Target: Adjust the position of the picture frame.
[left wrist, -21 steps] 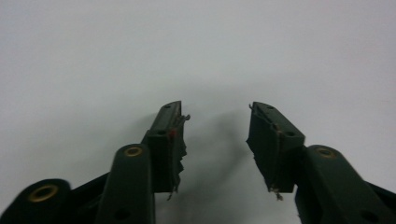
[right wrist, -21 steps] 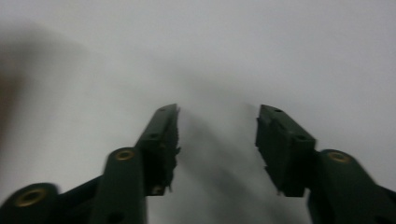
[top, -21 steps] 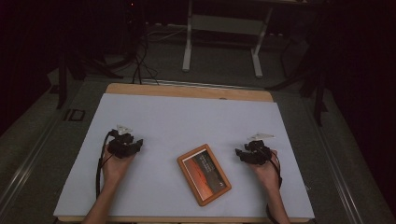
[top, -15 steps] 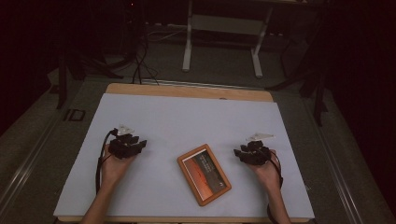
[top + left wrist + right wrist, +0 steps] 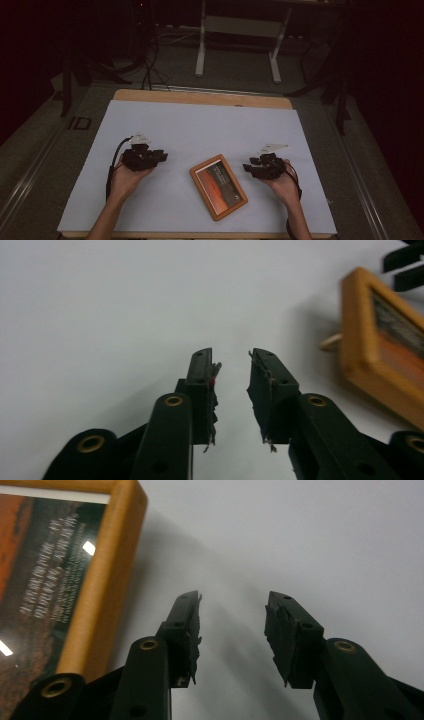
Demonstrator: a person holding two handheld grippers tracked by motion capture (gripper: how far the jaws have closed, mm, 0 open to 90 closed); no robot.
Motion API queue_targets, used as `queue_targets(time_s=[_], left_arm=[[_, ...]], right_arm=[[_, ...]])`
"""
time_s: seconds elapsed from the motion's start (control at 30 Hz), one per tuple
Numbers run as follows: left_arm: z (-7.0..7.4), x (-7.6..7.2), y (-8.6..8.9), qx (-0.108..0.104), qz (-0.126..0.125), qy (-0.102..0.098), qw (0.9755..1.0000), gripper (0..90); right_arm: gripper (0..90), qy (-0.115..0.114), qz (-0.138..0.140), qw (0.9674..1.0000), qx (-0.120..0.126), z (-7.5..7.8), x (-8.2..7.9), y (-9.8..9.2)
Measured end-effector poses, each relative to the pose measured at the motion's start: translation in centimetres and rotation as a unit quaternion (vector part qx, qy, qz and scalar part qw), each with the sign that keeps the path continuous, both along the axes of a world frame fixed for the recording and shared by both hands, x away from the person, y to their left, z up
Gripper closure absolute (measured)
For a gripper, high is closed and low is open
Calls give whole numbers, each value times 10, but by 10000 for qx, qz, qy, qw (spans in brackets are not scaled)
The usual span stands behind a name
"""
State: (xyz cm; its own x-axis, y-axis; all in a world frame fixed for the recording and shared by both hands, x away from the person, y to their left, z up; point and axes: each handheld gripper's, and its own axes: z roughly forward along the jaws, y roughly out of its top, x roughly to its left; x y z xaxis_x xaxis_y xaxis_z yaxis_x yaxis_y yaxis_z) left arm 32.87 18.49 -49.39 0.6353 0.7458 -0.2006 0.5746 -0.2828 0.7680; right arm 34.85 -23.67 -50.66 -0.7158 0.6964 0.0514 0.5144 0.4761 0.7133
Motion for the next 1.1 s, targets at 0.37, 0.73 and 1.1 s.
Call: queue_targets(time_s=[0.37,0.73,1.1], left_arm=[[7,-5,-23,-88,-589,-2,9982,874],[13,-13,-45,72,-929,-80,9956,897],[11,-15,-61,-52,-1134,-84,9935,894]], right_arm=[[519,148,302,9994,124,5,-6,8],[486,191,617,9972,382,14,-13,18],[510,293,886,9944,505,15,-18,28]])
